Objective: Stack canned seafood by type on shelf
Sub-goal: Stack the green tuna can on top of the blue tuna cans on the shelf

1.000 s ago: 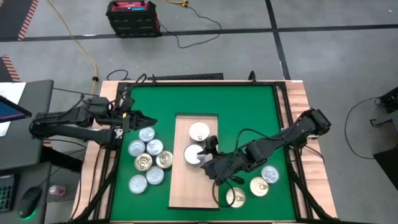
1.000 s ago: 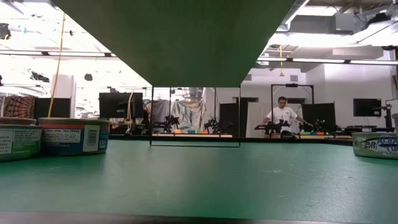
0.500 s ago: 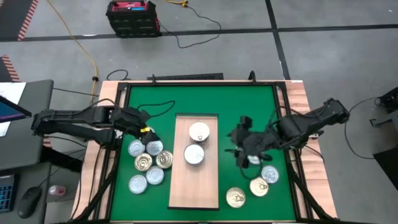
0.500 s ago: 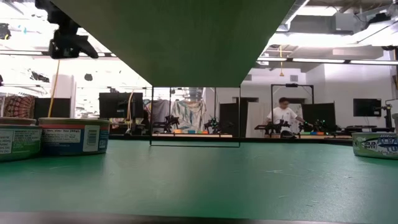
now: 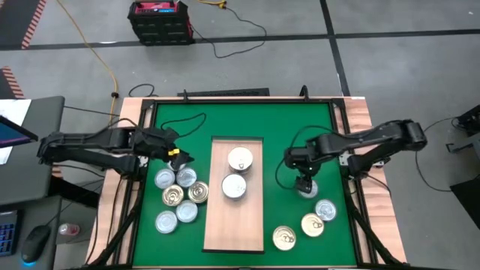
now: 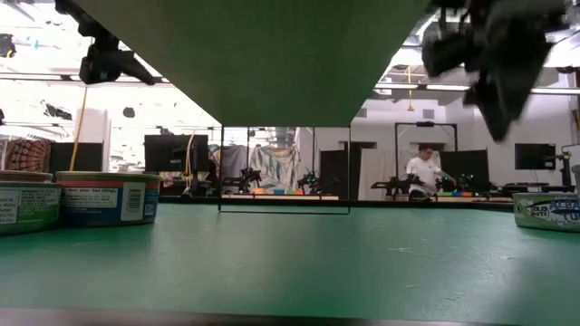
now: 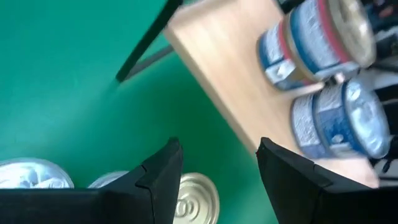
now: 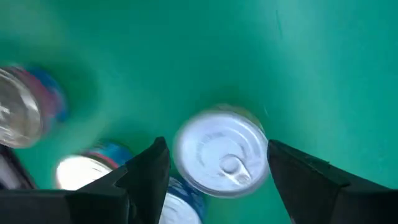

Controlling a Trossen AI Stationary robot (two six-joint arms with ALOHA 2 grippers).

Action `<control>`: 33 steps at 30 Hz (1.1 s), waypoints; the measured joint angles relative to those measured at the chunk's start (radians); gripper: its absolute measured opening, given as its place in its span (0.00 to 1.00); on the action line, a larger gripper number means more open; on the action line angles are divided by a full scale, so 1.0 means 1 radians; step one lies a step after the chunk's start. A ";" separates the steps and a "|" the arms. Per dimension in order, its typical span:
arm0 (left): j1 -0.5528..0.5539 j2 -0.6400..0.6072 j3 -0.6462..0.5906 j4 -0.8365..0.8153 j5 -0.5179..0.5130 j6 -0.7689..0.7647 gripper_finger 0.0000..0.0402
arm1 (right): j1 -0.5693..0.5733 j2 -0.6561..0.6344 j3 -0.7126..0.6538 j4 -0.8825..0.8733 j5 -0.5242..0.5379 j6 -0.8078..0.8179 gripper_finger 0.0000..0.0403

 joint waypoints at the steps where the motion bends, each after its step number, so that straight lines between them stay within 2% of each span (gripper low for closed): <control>1: 0.000 -0.010 0.000 0.010 -0.007 -0.005 0.49 | -0.017 0.011 -0.018 -0.005 -0.009 -0.024 0.72; 7: 0.000 -0.054 0.000 0.039 -0.032 -0.014 0.49 | -0.127 0.077 -0.064 -0.009 -0.031 -0.176 0.70; 13: 0.000 -0.067 0.000 0.042 -0.055 -0.014 0.49 | -0.187 0.165 -0.064 -0.015 -0.064 -0.319 0.62; 17: 0.000 -0.086 0.000 0.066 -0.085 -0.021 0.49 | -0.185 0.215 -0.064 -0.029 -0.100 -0.369 0.54; 24: 0.000 -0.122 0.000 0.106 -0.132 -0.022 0.49 | -0.142 0.240 -0.071 -0.012 -0.085 -0.430 0.39; 33: 0.000 -0.131 0.000 0.105 -0.169 -0.022 0.50 | -0.176 0.222 -0.200 0.032 -0.117 -0.435 0.24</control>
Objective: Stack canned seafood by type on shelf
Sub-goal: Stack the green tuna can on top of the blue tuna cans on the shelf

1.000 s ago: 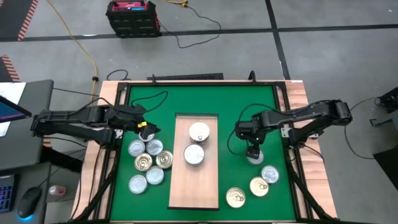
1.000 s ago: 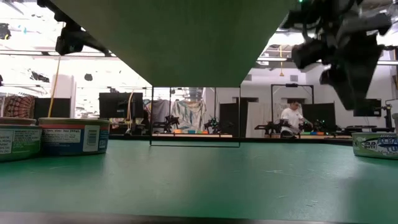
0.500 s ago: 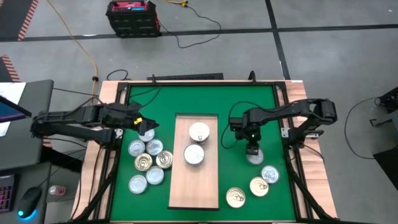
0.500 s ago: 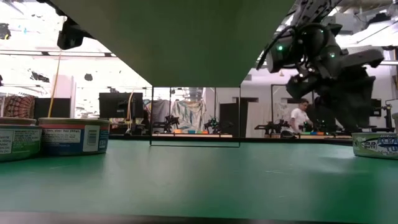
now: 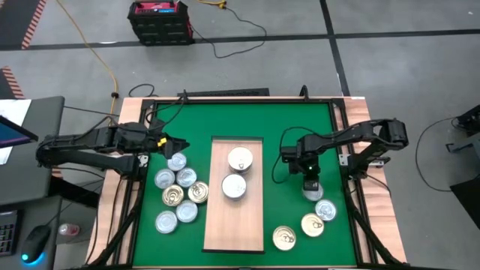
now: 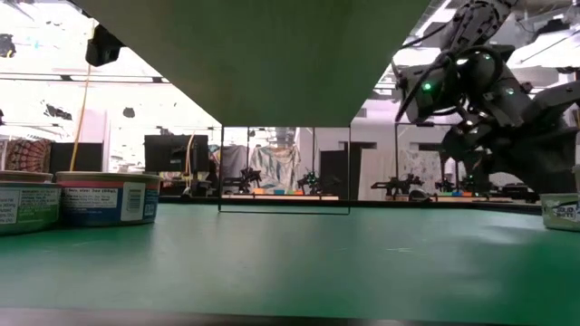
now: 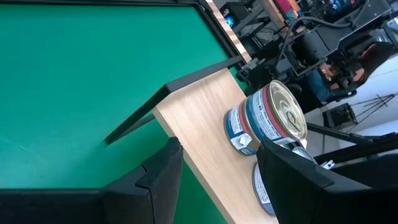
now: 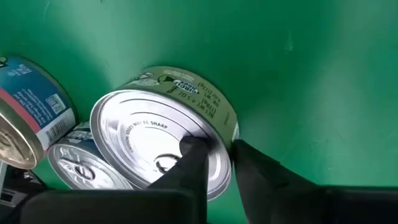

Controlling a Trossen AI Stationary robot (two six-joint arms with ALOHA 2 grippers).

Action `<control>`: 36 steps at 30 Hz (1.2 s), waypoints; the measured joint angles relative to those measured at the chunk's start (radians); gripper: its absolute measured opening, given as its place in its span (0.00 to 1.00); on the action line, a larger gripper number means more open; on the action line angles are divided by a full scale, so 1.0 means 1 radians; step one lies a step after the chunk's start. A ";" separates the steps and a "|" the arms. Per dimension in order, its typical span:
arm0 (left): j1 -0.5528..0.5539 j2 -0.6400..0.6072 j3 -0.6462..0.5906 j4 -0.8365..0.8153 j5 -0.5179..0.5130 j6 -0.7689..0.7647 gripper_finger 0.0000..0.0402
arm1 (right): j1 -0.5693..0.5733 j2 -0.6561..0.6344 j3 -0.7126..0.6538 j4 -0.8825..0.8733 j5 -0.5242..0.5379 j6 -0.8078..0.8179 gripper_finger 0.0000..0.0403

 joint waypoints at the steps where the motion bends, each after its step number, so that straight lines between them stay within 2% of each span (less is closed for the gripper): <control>1: 0.000 0.003 0.000 0.000 -0.004 0.000 0.50 | -0.008 0.000 -0.004 0.000 -0.002 -0.008 0.22; 8: 0.000 0.003 0.000 0.002 -0.020 -0.023 0.50 | -0.099 -0.043 -0.005 0.011 0.009 -0.063 0.15; 14: 0.001 0.004 0.000 0.025 -0.043 -0.024 0.50 | -0.200 -0.072 -0.007 0.021 0.037 -0.130 0.14; 22: 0.001 0.004 0.000 0.040 -0.046 -0.033 0.50 | -0.310 -0.072 0.004 0.002 -0.001 -0.179 0.14; 31: 0.001 0.001 0.000 0.040 -0.001 0.019 0.50 | -0.325 -0.155 0.034 -0.020 -0.006 -0.183 0.14; 36: 0.001 0.002 0.000 0.040 -0.006 0.057 0.50 | -0.322 -0.145 0.034 -0.015 0.033 -0.206 0.21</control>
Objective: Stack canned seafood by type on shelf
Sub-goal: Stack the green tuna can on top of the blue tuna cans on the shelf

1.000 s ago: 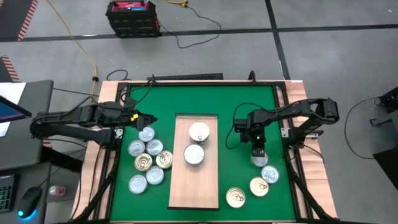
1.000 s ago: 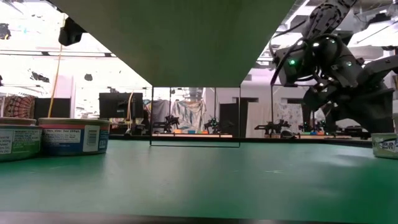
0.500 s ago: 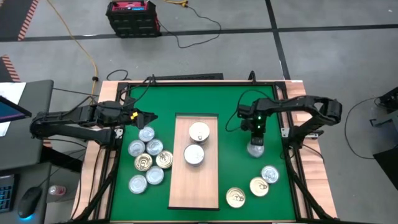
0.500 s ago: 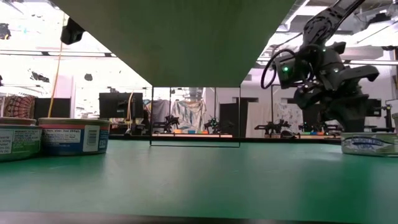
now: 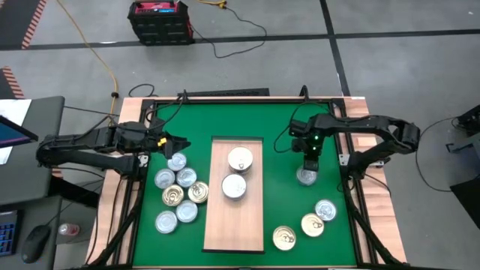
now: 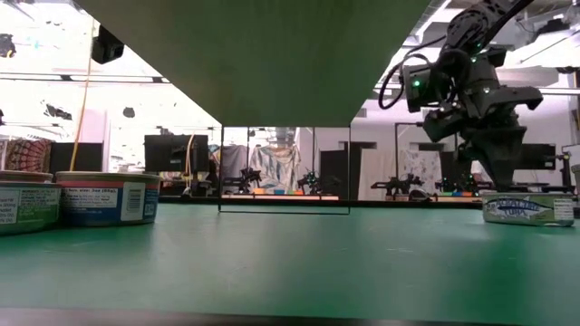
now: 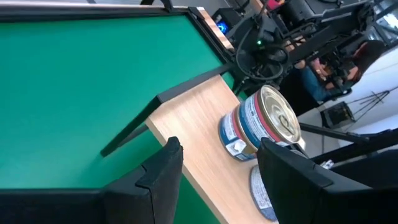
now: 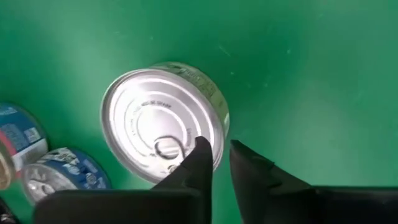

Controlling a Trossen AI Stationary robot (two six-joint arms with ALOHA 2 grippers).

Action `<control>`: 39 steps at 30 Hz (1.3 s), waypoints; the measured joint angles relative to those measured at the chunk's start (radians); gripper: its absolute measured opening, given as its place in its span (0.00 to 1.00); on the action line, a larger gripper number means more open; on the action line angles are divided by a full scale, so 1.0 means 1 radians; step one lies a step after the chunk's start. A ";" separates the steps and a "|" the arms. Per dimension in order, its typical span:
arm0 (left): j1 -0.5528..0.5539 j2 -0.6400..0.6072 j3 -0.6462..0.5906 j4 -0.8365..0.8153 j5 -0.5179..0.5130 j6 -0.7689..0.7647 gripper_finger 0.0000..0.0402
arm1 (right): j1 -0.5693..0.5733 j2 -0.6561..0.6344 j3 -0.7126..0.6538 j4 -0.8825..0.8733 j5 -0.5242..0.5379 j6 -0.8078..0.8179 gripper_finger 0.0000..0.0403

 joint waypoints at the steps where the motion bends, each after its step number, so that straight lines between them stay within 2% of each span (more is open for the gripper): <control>1: 0.000 0.000 0.000 0.000 -0.009 0.010 0.50 | -0.001 0.006 -0.002 0.012 0.002 -0.002 0.23; 6: 0.000 0.000 0.000 0.000 -0.032 0.033 0.49 | -0.002 0.040 -0.031 0.062 0.006 -0.002 0.33; 9: 0.000 0.000 0.000 -0.001 -0.032 0.037 0.49 | -0.001 0.048 -0.047 0.066 0.002 -0.014 0.33; 12: 0.000 0.000 0.000 -0.001 -0.035 0.050 0.49 | -0.009 0.048 -0.048 0.077 -0.002 -0.020 0.28; 20: 0.000 0.000 0.000 -0.001 -0.042 0.078 0.49 | -0.125 0.048 -0.049 0.079 -0.013 -0.022 0.04; 22: 0.000 0.000 0.000 -0.001 -0.046 0.078 0.49 | -0.155 0.048 -0.049 0.082 -0.005 -0.021 0.03; 27: 0.000 0.000 0.000 0.000 -0.047 0.078 0.49 | -0.229 0.049 -0.044 0.071 -0.013 -0.022 0.09; 35: 0.000 0.000 0.000 0.000 -0.046 0.076 0.49 | -0.313 0.049 -0.003 0.059 0.006 0.038 0.05; 39: 0.000 0.000 0.000 0.001 -0.046 0.075 0.49 | -0.328 0.047 0.032 0.021 0.006 0.037 0.08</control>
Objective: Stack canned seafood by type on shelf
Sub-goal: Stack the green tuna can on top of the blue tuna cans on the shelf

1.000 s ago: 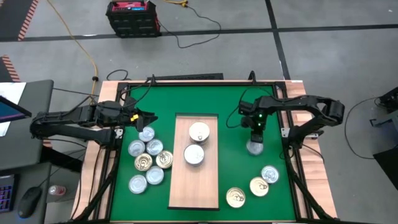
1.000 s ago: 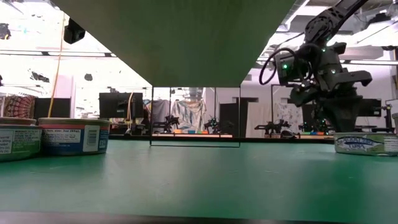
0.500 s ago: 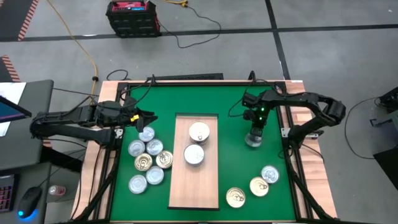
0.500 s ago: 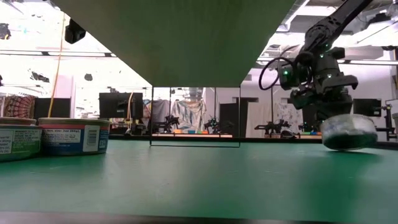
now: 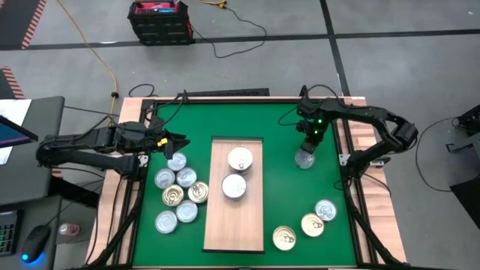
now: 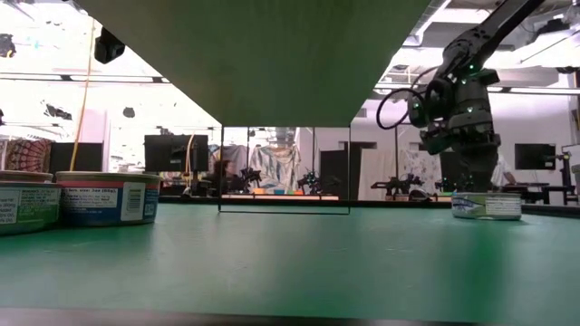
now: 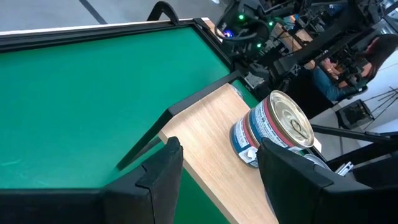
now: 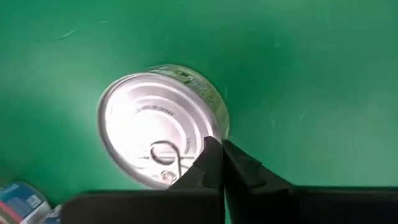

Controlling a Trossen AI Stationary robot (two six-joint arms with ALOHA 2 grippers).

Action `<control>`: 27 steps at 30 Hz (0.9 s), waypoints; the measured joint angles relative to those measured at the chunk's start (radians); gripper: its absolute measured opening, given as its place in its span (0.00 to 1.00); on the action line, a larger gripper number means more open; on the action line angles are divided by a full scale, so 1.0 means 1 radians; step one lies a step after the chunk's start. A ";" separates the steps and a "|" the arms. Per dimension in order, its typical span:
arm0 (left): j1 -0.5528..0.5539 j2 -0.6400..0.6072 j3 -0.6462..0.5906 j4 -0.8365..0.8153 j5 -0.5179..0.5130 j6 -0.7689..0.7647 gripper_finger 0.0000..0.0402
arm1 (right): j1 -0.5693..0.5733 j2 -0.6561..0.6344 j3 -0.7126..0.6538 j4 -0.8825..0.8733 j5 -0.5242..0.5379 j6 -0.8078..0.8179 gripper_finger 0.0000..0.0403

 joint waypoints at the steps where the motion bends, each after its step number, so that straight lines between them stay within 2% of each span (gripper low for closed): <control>1: 0.000 0.000 0.000 0.000 0.000 0.000 0.49 | 0.001 0.000 0.007 -0.010 0.000 -0.005 0.10; 7: 0.000 0.000 0.000 0.001 0.001 -0.009 0.49 | 0.013 0.000 0.024 -0.027 0.012 -0.017 0.19; 11: 0.000 0.000 0.000 0.001 0.001 -0.016 0.49 | 0.044 0.000 0.024 -0.008 0.118 -0.033 0.27; 18: 0.000 0.000 0.000 0.001 0.011 -0.024 0.49 | 0.085 0.000 0.024 0.034 0.127 -0.039 0.42; 22: 0.000 0.000 0.000 0.001 0.011 -0.024 0.49 | 0.104 0.001 0.007 0.077 0.140 -0.041 0.40; 27: 0.000 0.000 0.000 0.001 0.011 -0.018 0.49 | 0.136 -0.001 -0.047 0.088 0.150 -0.063 0.28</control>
